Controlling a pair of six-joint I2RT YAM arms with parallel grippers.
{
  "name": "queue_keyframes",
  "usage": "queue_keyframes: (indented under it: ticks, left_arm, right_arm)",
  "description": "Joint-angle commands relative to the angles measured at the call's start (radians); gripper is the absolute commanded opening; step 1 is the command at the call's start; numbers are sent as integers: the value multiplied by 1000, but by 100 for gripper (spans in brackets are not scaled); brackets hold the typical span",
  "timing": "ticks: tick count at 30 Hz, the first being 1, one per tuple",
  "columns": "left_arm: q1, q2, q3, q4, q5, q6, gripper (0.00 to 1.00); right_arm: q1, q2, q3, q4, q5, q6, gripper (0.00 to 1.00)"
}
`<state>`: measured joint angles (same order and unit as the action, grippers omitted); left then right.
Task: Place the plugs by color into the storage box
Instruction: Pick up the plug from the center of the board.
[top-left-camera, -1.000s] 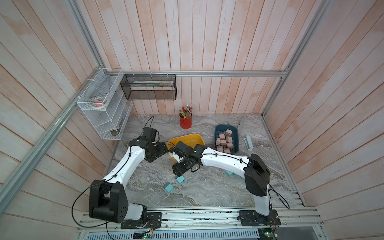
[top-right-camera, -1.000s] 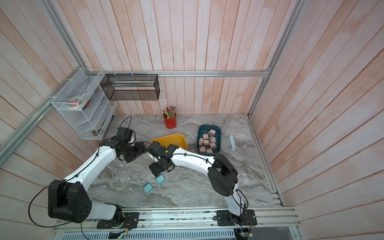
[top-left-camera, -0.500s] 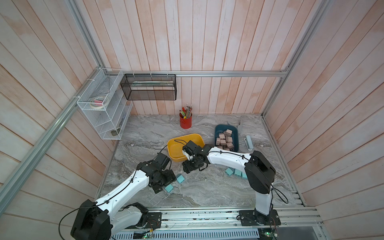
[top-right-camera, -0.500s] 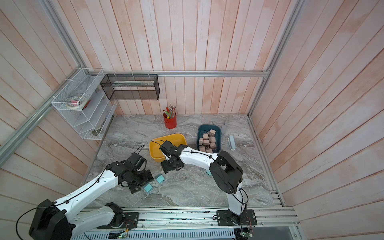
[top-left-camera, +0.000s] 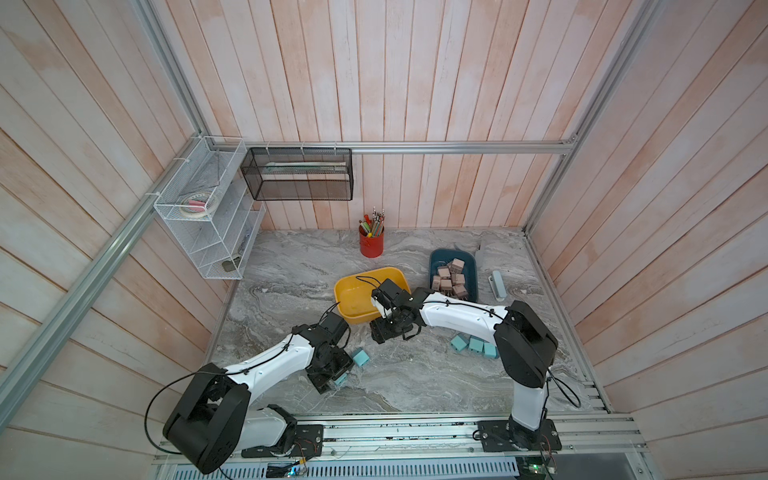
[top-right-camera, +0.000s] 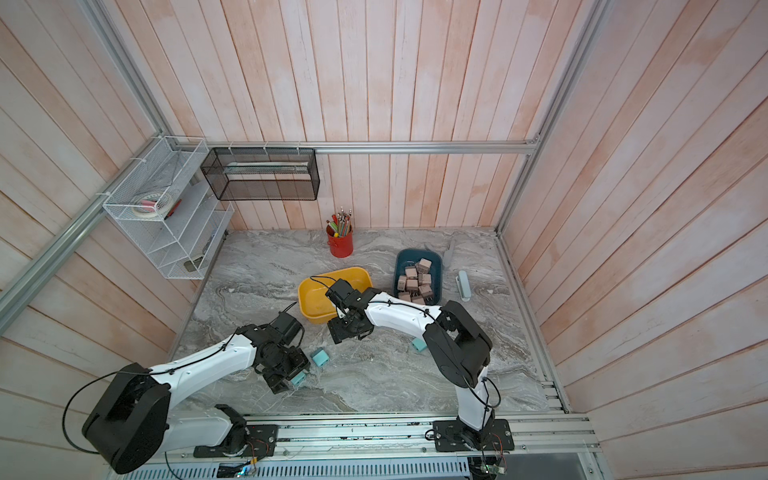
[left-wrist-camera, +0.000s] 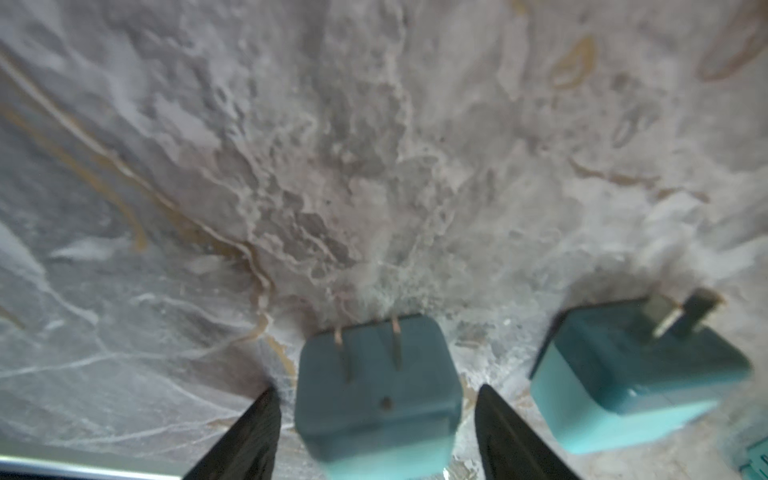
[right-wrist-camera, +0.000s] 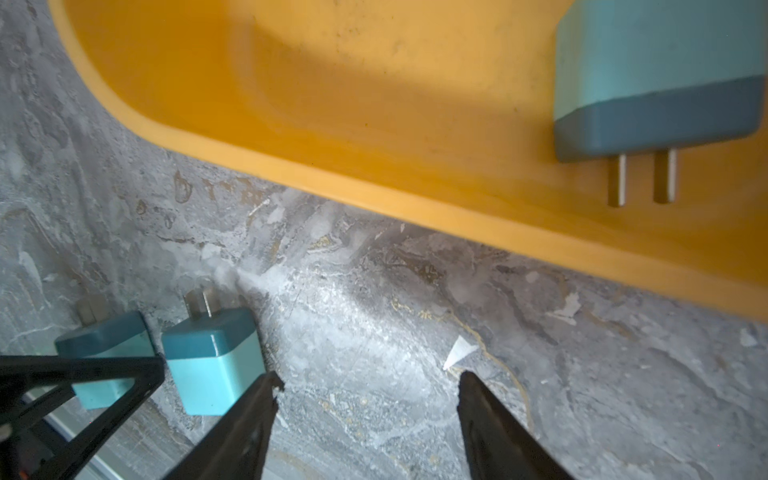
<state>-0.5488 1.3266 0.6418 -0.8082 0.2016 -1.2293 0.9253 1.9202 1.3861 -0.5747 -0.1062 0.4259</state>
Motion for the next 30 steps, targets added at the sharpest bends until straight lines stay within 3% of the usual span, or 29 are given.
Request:
queue_keyframes:
  ticks: [1,4,10,16,21,24,30]
  left_arm:
    - [11,32,28,-19,-53,8,66]
    - [36,19,11,-40,-67,17,55]
    - [58,5,75,-102,-115,85,43]
    - [66,11,218,-197,-129,146,42]
    - [130,52,405,-264,-165,245,42]
    - [142,135,556,-265,-212,324,42]
    - [154,369,815,-225,-194,417,42]
  right_arm:
    - [4,-30,-6,7,-4,3,72]
    - [4,-30,-4,5,1,-5,72]
    - [4,-26,-10,12,-1,-12,72]
    - [-9,-19,10,4,-1,-27,72]
    - [-54,-58,-14,17,-7,-23,72]
    - [-89,-91,-49,35,-19,-15,72]
    - [-129,-135,-104,47,-32,-7,72]
